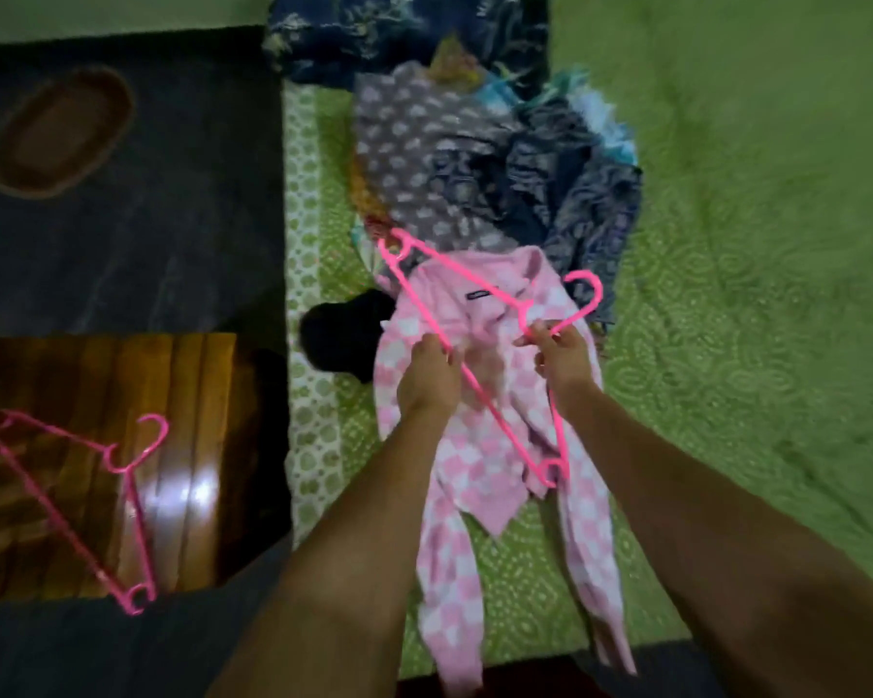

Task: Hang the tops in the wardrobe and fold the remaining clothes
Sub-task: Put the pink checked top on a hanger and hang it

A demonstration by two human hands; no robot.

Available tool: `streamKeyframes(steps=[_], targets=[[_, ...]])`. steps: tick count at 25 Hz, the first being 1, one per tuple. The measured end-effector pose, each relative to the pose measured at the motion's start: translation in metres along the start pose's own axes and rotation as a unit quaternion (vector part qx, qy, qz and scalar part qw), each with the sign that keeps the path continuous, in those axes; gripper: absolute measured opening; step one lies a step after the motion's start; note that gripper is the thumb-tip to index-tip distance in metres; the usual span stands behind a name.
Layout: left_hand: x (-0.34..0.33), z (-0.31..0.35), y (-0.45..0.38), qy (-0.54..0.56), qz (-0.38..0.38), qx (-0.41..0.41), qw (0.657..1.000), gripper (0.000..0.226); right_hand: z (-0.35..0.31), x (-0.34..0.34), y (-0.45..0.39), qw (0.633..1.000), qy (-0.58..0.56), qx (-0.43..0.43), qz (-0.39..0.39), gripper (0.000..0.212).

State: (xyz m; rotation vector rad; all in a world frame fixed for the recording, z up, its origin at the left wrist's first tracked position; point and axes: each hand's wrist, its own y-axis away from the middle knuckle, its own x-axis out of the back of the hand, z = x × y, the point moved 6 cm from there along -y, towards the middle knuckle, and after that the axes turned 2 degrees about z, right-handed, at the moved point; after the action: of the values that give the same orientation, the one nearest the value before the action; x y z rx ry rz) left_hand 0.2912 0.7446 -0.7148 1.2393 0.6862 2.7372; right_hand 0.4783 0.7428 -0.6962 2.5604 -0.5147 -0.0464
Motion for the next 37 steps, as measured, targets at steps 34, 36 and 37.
streamKeyframes(steps=[34,36,37], targets=[[0.045,0.134,0.023,-0.298,-0.05,-0.082,0.95,0.076,-0.08,0.051,-0.042,0.944,0.2,0.07,-0.251,0.02],[0.038,0.151,0.048,-0.261,-0.033,-0.116,0.958,0.076,-0.082,0.049,-0.031,0.944,0.216,0.076,-0.239,0.012],[0.037,0.155,0.06,-0.24,-0.025,-0.126,0.962,0.078,-0.083,0.049,-0.023,0.941,0.225,0.078,-0.24,0.005]])
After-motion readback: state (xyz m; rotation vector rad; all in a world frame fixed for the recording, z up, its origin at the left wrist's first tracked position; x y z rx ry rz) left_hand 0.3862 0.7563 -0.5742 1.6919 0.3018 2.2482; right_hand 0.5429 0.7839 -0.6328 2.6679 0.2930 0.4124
